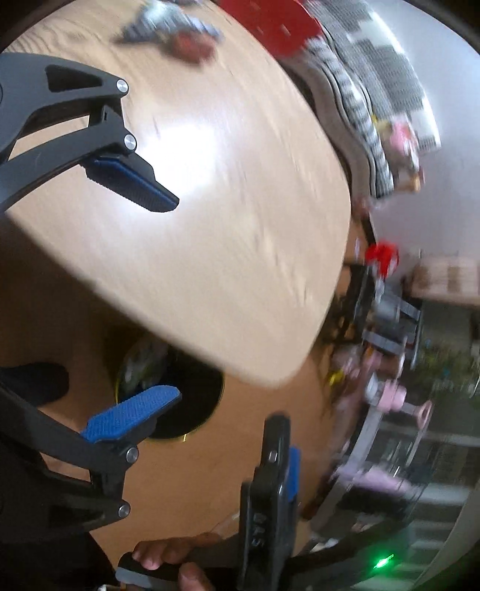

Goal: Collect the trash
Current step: 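Move both open tools back over the table toward the foil wrappers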

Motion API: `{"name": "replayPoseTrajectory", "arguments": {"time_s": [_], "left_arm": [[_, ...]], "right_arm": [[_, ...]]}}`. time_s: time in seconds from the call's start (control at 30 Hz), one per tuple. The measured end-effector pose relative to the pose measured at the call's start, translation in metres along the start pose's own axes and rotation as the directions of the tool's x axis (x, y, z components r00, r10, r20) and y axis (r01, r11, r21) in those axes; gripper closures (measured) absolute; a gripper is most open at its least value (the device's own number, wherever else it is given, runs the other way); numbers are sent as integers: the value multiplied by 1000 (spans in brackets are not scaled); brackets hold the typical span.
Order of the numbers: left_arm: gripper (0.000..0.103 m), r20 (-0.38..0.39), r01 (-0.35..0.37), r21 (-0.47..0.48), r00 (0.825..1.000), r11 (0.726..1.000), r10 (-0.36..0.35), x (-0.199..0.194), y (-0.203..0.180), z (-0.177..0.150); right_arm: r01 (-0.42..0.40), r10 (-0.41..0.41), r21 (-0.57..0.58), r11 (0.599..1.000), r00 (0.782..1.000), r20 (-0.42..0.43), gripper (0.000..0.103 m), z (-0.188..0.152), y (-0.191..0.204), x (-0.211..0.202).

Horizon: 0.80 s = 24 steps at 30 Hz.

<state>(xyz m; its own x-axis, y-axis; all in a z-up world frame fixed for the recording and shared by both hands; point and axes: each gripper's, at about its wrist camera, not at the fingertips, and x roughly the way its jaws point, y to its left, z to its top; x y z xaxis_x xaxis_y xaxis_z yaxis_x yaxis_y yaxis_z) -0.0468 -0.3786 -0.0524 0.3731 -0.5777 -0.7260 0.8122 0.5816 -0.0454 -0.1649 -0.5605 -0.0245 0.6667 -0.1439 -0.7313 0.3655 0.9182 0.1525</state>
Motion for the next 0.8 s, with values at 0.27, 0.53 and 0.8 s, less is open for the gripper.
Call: {"name": "replayPoseTrajectory", "arguments": {"time_s": [0.27, 0.53, 0.8], "left_arm": [[11, 4, -235, -243, 970, 941, 243, -88, 153, -46], [11, -26, -360, -441, 921, 822, 389, -163, 259, -103], [10, -93, -414, -511, 898, 754, 430, -174, 314, -131]], "right_arm": [[-152, 151, -159, 976, 988, -17, 25, 29, 154, 30], [-262, 244, -263, 929, 965, -99, 25, 30, 285, 75], [-303, 259, -309, 901, 950, -177, 25, 23, 371, 131]]}}
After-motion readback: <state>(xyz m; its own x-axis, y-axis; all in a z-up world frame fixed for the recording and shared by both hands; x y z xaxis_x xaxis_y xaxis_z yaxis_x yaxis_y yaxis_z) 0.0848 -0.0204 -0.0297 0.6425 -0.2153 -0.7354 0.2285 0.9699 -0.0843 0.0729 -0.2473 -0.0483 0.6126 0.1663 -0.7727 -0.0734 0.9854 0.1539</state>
